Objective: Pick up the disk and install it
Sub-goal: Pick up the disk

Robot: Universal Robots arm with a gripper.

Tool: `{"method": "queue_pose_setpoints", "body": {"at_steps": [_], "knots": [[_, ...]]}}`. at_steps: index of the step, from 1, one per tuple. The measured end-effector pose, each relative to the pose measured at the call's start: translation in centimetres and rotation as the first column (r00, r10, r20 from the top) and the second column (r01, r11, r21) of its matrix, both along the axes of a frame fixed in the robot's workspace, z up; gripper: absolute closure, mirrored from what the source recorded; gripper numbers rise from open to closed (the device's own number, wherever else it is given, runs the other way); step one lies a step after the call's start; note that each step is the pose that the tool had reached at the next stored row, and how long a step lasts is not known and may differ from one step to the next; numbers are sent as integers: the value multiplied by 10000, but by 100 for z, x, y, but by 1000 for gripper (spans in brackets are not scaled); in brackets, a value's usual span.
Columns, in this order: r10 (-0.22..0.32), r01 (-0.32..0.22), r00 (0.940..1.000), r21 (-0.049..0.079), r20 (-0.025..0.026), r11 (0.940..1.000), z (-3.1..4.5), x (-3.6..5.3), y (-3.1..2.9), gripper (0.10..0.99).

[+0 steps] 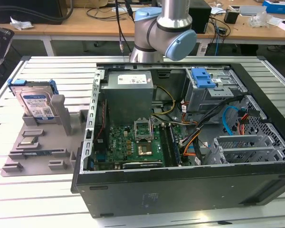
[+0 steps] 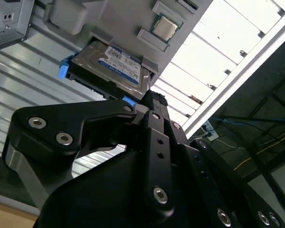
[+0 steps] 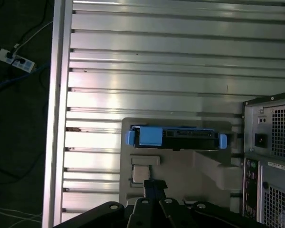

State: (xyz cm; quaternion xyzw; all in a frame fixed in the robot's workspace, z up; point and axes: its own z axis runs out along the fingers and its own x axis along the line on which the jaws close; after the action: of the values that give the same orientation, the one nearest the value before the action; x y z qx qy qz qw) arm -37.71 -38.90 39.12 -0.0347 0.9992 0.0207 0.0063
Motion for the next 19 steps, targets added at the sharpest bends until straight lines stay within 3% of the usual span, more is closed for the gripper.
{"method": "queue_pose_setpoints", "body": {"at_steps": [3, 5, 10, 17, 19], "knots": [[415, -415, 9991, 0, 0, 9991, 0, 0, 0, 980], [1041, -1041, 9946, 0, 0, 9946, 0, 0, 0, 980], [1558, -1558, 9878, 0, 0, 9878, 0, 0, 0, 980], [2558, -2558, 9667, 0, 0, 9667, 0, 0, 0, 980], [2991, -2991, 9542, 0, 0, 9542, 0, 0, 0, 980]]}}
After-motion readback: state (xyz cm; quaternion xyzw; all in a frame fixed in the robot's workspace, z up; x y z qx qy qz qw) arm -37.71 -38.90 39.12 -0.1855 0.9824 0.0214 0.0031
